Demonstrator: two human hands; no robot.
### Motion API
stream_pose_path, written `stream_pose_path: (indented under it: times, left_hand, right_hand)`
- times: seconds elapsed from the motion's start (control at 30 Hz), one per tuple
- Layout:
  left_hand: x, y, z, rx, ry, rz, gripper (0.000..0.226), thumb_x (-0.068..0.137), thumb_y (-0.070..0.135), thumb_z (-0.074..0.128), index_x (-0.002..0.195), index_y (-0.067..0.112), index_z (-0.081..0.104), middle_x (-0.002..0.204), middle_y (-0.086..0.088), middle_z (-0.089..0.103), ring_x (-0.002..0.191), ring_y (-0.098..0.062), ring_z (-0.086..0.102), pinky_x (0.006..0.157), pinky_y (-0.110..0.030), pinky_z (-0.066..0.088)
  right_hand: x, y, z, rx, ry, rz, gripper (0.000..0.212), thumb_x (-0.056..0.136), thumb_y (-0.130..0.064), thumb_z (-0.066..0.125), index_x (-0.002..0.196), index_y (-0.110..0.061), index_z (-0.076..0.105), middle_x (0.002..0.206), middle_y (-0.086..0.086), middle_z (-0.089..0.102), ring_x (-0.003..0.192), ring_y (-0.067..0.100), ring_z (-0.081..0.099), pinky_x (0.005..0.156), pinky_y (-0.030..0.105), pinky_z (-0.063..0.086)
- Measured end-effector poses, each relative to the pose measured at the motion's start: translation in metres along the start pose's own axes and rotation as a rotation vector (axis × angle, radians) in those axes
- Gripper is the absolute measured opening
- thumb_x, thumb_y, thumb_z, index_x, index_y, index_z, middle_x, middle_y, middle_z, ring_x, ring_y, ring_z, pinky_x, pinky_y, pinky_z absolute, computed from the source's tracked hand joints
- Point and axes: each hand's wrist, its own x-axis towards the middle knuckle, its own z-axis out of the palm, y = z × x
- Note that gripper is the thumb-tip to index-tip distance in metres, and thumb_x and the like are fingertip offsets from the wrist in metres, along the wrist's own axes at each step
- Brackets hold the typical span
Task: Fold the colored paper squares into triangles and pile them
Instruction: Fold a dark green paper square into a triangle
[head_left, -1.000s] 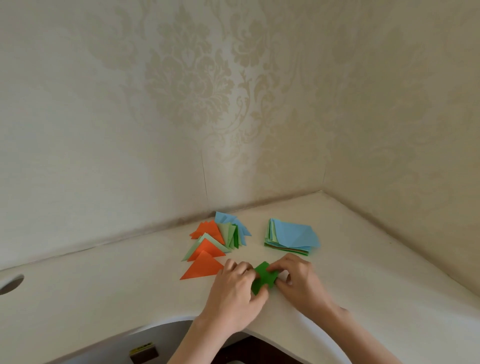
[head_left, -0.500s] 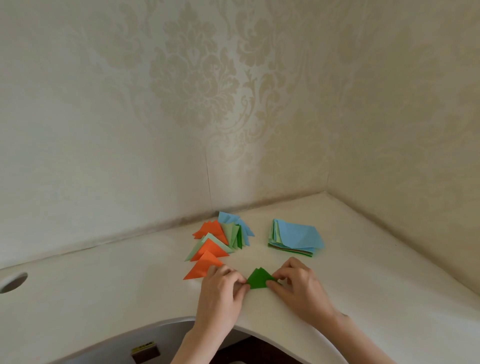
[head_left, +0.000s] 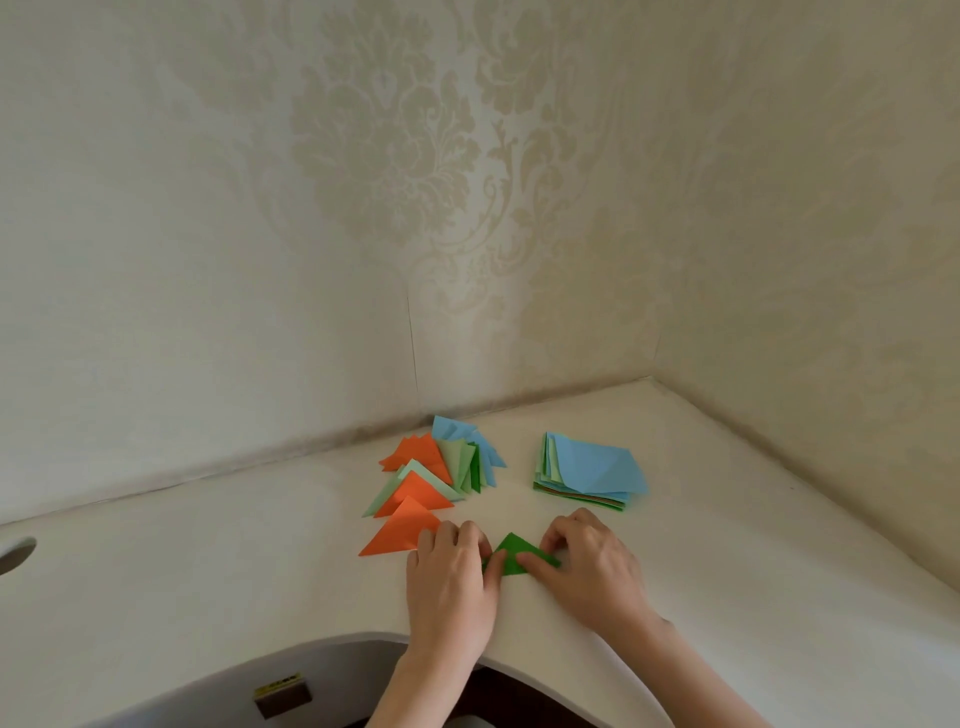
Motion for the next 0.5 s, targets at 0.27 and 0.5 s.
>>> stream_pose_path:
  times: [0.27, 0.5]
  left_hand:
    - [0.001, -0.017, 0.002, -0.210, -0.027, -0.005, 0.021, 0.077, 0.014, 0.076, 0.078, 0.025, 0.058, 0.076, 0.014, 0.053, 0.072, -0.011, 0.046, 0.061, -0.029, 0.044]
    - [-0.004, -0.011, -0.008, -0.231, -0.017, 0.040, 0.018, 0.083, 0.005, 0.068, 0.082, 0.020, 0.060, 0.081, 0.013, 0.054, 0.075, -0.009, 0.049, 0.062, -0.024, 0.046]
  right_hand:
    - [0.001, 0.015, -0.005, 0.222, -0.026, -0.033, 0.025, 0.079, -0.032, 0.074, 0.077, -0.030, 0.050, 0.077, -0.012, 0.050, 0.066, 0.004, 0.044, 0.060, 0.017, 0.035]
    - [-0.004, 0.016, 0.002, 0.283, 0.033, -0.078, 0.027, 0.079, -0.018, 0.076, 0.074, -0.026, 0.050, 0.074, -0.010, 0.049, 0.062, 0.005, 0.043, 0.059, 0.014, 0.036]
